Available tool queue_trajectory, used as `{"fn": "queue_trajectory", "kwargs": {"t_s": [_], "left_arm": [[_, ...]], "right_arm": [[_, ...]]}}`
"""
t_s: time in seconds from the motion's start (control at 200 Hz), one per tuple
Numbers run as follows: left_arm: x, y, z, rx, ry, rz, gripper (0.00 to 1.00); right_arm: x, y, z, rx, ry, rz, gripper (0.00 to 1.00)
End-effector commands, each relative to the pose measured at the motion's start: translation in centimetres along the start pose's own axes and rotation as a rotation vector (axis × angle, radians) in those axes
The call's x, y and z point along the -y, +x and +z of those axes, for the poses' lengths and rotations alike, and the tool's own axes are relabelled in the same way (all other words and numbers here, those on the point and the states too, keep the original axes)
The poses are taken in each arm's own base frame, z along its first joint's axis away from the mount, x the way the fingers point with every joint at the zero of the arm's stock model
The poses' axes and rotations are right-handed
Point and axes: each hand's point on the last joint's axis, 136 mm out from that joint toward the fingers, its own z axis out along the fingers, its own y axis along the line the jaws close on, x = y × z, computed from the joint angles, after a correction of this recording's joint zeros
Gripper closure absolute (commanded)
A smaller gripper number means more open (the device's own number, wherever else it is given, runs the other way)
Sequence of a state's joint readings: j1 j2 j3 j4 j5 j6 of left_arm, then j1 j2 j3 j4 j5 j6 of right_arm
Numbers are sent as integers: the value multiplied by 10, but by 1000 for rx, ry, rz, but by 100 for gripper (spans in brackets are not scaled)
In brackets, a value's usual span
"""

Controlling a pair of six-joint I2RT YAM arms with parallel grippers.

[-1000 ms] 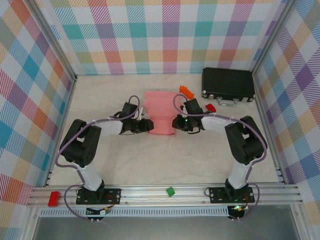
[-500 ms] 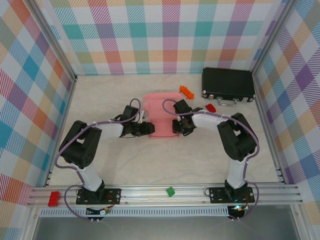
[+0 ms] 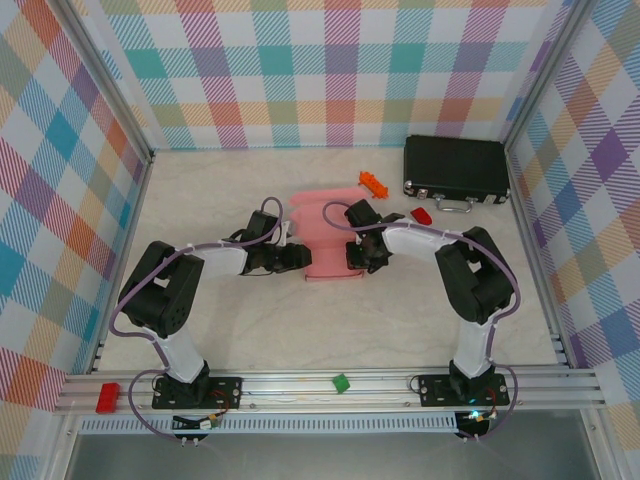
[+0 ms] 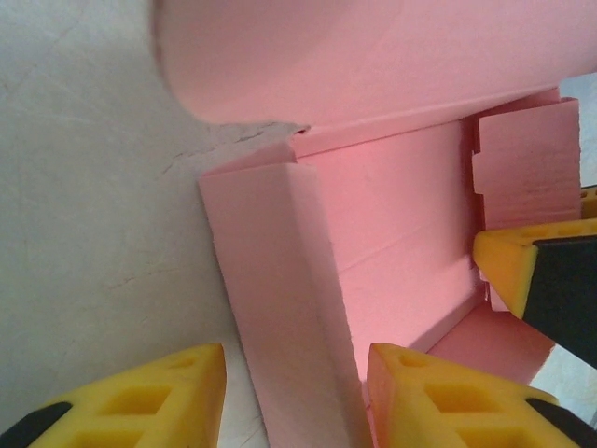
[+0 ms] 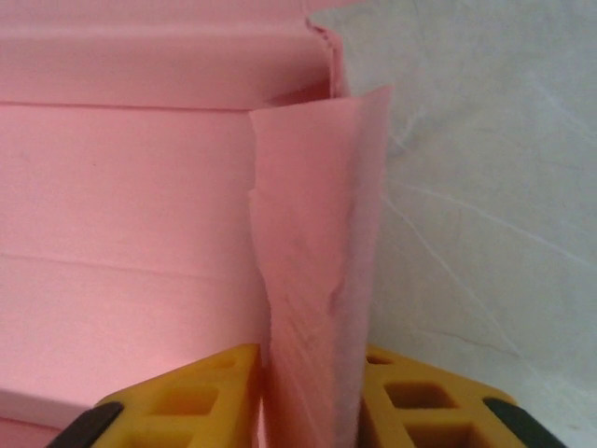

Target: Fold the paper box

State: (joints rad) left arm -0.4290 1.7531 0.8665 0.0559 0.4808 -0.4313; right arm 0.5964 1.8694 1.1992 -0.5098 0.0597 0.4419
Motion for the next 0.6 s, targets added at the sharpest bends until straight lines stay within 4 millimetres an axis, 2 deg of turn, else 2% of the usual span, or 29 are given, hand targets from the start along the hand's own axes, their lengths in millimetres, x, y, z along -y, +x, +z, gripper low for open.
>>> {"fn": "queue_trajectory", "kwargs": {"t_s": [0.0,0.17,0.38,0.595], "left_arm": [[6,1,-1,3,19,4,56],[7,-3,-1,18,20,7,53],[8,-8,0,30,15,14,52],[7,-11,4,30,11,12,52]], "right_arm": [[-6,-1,-21,22,-27,3,63],[-5,-6,-28,50,-30,32,58],[0,-13,-29,68,-48,73,57],[4,-20,-22,77,-51,101,64]]}}
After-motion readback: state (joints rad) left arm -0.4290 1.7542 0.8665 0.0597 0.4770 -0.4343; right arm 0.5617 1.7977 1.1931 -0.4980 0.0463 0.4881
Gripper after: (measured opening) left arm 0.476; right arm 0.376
